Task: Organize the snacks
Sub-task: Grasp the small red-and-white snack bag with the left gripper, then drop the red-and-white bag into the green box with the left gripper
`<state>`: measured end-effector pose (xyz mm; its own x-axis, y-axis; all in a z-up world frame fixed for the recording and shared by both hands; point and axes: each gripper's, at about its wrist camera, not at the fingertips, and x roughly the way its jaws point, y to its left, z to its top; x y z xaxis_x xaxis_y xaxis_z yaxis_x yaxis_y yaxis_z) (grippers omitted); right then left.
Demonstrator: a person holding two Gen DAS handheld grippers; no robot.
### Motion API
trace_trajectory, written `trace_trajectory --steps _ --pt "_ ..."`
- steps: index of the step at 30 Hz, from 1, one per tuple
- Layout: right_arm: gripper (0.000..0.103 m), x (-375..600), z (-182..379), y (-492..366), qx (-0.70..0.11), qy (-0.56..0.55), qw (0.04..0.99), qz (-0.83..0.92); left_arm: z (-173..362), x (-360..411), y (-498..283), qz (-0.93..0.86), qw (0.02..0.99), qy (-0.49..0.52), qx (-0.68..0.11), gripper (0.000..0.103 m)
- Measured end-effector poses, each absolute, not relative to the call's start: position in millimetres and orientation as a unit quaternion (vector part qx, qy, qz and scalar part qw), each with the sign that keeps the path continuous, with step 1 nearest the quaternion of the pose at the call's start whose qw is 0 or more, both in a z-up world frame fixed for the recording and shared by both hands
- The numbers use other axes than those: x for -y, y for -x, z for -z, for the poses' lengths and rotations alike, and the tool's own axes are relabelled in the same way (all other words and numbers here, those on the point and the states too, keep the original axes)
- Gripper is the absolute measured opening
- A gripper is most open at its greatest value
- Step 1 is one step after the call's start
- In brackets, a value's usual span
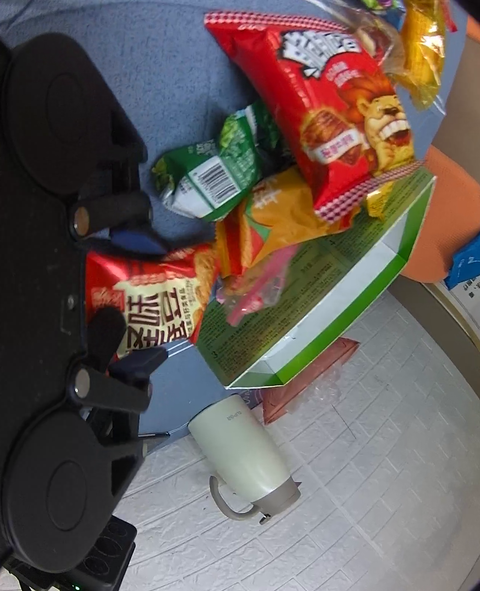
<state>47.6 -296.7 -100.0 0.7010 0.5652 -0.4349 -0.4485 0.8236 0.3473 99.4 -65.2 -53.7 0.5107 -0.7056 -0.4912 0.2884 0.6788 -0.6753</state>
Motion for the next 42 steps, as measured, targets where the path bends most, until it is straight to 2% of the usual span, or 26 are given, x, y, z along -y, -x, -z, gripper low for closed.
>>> trace_trajectory --steps 1,2,8,14,21,32,40,41,42 --pt "0.073 295.5 100.7 -48.4 -0.270 -0.114 0.912 -0.286 53.4 67.1 -97.8 0.298 0.830 0.264 -0.392 0.067" --pt "0.066 293.4 99.9 -47.5 -0.266 -0.111 0.914 -0.284 51.3 69.4 -95.4 0.294 0.834 0.256 -0.391 0.066" --pt "0.055 297.1 77.4 -24.4 -0.228 -0.098 0.924 -0.291 22.6 66.8 -76.3 0.310 0.842 0.258 -0.358 0.064" --pt "0.054 298.2 37.8 -16.2 -0.160 -0.073 0.939 -0.295 -24.7 70.2 -71.8 0.328 0.865 0.232 -0.302 0.064" --pt "0.054 298.5 7.4 -61.3 -0.108 -0.065 0.951 -0.284 -61.5 81.6 -124.1 0.336 0.877 0.214 -0.268 0.064" --pt "0.053 299.7 21.5 -166.6 -0.140 -0.119 0.948 -0.261 -36.4 80.7 -229.8 0.303 0.872 0.233 -0.304 0.066" --pt "0.053 293.9 43.9 -201.2 -0.165 -0.149 0.942 -0.251 -19.6 78.1 -265.0 0.275 0.877 0.217 -0.329 0.068" --pt "0.054 291.2 45.2 -204.1 -0.170 -0.148 0.942 -0.250 -18.7 78.5 -266.7 0.266 0.880 0.209 -0.334 0.076" --pt "0.056 287.9 46.1 -206.6 -0.179 -0.141 0.943 -0.244 -18.6 77.9 -266.1 0.249 0.886 0.201 -0.337 0.096"
